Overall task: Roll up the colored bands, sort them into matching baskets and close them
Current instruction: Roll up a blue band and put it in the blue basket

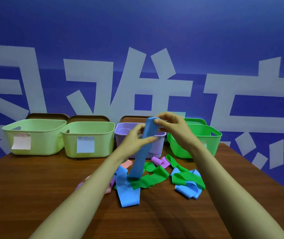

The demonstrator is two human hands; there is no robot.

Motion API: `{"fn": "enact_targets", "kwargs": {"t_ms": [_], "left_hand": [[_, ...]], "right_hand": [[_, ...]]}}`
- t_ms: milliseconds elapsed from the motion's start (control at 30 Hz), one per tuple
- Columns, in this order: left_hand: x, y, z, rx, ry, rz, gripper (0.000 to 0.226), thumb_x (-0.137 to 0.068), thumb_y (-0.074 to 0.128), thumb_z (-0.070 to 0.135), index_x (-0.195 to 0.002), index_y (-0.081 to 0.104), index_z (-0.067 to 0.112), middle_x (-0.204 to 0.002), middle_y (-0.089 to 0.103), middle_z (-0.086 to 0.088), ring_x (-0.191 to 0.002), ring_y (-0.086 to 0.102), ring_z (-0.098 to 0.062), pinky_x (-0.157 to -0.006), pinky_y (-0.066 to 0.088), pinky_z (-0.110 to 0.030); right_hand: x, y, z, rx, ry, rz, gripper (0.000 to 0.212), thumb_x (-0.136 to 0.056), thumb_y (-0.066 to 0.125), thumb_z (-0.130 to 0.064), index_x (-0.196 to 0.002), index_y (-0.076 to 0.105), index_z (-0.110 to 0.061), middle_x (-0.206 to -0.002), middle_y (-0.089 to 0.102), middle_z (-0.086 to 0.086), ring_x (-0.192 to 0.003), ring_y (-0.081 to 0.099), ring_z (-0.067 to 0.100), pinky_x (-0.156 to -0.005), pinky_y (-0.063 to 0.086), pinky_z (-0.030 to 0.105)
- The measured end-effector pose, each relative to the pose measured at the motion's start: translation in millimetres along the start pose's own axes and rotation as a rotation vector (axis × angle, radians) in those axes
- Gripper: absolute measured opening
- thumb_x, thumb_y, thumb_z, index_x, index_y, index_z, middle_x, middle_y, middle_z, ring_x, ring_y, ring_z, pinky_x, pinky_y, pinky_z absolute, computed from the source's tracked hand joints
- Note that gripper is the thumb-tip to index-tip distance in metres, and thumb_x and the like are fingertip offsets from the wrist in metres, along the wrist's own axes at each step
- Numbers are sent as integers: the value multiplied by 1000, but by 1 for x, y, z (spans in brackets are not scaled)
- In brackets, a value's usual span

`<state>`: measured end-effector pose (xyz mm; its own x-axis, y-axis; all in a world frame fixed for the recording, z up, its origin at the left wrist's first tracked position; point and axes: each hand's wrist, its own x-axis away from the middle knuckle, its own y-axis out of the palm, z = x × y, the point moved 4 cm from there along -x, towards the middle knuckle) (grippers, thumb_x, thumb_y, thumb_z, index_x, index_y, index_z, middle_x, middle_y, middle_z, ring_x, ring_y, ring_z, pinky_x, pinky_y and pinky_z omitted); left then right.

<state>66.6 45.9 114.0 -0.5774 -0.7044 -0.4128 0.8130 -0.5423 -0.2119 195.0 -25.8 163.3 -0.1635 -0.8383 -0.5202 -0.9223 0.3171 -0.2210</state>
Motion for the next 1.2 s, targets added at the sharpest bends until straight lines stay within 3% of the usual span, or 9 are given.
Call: {"fn": "enact_targets", "kwargs": {"t_ms": [100, 267, 433, 500, 600, 700, 967, 1100, 1200], "left_hand": [[12, 13, -39, 109, -158, -115, 7, -89, 63, 11, -95, 66, 13, -80, 72, 2, -72, 66, -7, -73, 52, -24], [32, 16, -99, -49, -395, -278, 21, -94, 57, 20, -109, 62, 5, -102, 69, -10, -93, 65, -17, -89, 51, -29], [20, 6, -67, -29, -220, -51, 43, -82, 72, 30, -120, 56, 17, -113, 66, -2, -102, 64, -17, -89, 54, -32], [13, 1, -41, -23, -112, 30, 33, -86, 68, 29, -116, 60, 17, -111, 67, -3, -101, 64, -18, -87, 54, -34], [17, 2, -20, -233, -77, -54, 12, -92, 60, 30, -89, 62, 18, -82, 65, 1, -75, 60, -12, -67, 47, -30], [34, 5, -26, -421, -135, -157, 28, -93, 57, 36, -82, 58, 10, -68, 57, 0, -55, 48, -11, -55, 39, -30], [113, 30, -14, 5, -299, -335, 14, -95, 54, 19, -106, 61, 12, -90, 70, 2, -73, 67, -3, -56, 53, -19], [145, 41, -34, 283, -480, -421, 19, -97, 49, 15, -106, 64, 9, -102, 72, -7, -93, 69, -16, -86, 56, -29], [148, 38, -61, 15, -470, -408, 30, -92, 60, 20, -120, 57, 8, -124, 64, -6, -107, 62, -14, -98, 49, -30]], "right_hand": [[-7, -4, -14, -90, -29, 64, 8, -91, 61, -8, -86, 65, -14, -78, 66, -3, -75, 63, 4, -70, 52, 19], [-15, -6, -20, -40, -21, 147, 13, -92, 59, -6, -84, 62, -15, -79, 62, 0, -66, 61, -4, -61, 47, 11], [-15, 1, -13, -38, 45, 130, 13, -94, 57, -11, -85, 58, -19, -78, 61, -2, -75, 59, 7, -62, 50, 17], [-12, 1, -18, -27, 27, 120, 12, -94, 58, -9, -85, 60, -18, -78, 62, -2, -74, 60, 5, -62, 50, 17], [-4, 0, -28, -35, 1, 110, 11, -93, 58, -7, -88, 61, -16, -80, 63, -1, -73, 61, 4, -62, 51, 19], [8, -3, -38, -65, -27, 125, 11, -93, 57, -7, -89, 61, -16, -77, 67, -5, -70, 64, 2, -61, 52, 19], [44, 3, -38, -180, 19, 87, 12, -92, 59, -6, -86, 61, -16, -72, 66, -11, -71, 62, 3, -59, 50, 17], [55, 20, 3, -182, 164, 41, 12, -92, 59, -5, -84, 59, -15, -70, 62, -6, -60, 58, 0, -53, 47, 14], [67, 32, 56, -131, 314, 11, 14, -91, 59, -5, -83, 57, -16, -75, 55, 0, -59, 52, 6, -50, 43, 15]]}}
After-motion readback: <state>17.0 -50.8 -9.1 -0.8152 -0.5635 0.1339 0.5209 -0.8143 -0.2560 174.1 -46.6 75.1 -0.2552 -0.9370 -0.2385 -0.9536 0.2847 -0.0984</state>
